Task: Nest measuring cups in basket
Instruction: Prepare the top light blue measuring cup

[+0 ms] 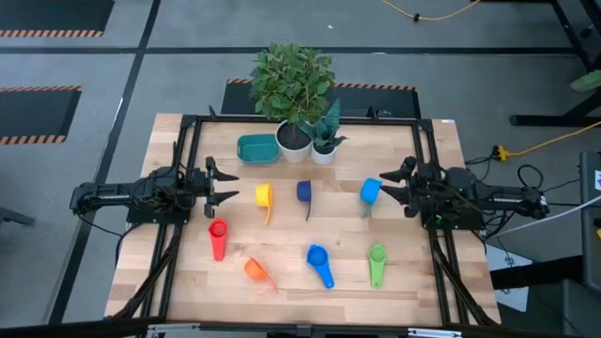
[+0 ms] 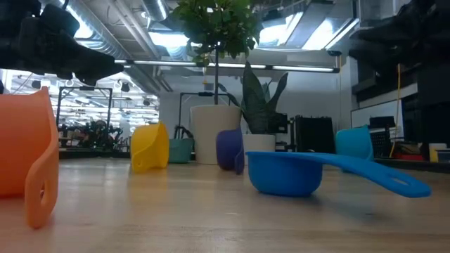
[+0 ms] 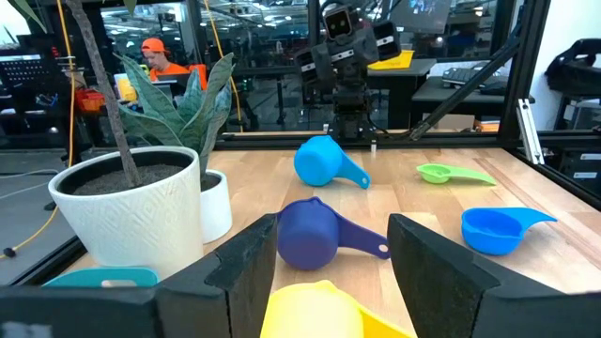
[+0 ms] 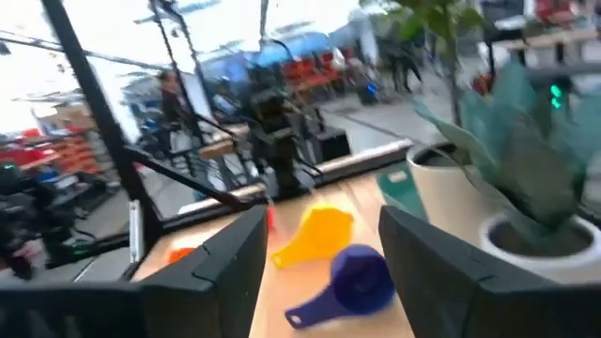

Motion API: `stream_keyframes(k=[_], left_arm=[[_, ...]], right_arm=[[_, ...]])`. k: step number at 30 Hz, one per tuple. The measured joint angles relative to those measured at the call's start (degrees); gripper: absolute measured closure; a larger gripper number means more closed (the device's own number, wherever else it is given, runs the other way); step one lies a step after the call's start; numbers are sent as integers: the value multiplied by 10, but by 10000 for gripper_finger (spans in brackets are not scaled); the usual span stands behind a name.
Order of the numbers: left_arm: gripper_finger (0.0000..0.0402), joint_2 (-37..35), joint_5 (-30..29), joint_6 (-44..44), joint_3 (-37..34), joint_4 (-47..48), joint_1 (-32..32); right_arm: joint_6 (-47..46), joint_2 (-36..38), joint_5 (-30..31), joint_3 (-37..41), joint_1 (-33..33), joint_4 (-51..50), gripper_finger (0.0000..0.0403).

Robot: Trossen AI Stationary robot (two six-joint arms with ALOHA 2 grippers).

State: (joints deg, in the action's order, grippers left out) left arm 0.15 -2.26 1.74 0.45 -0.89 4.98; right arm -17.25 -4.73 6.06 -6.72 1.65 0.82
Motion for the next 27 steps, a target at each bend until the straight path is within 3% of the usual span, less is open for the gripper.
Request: stream_keyframes(k=[13, 22, 27], left_arm=[[204, 0, 0, 0, 0, 0, 0], [204, 0, 0, 0, 0, 0, 0], [204, 0, 0, 0, 0, 0, 0]], right_arm=[[-165, -115, 19, -125, 0, -265, 194], [-276, -192, 19, -127, 0, -342, 194], [-290, -223, 19, -127, 0, -355, 194]])
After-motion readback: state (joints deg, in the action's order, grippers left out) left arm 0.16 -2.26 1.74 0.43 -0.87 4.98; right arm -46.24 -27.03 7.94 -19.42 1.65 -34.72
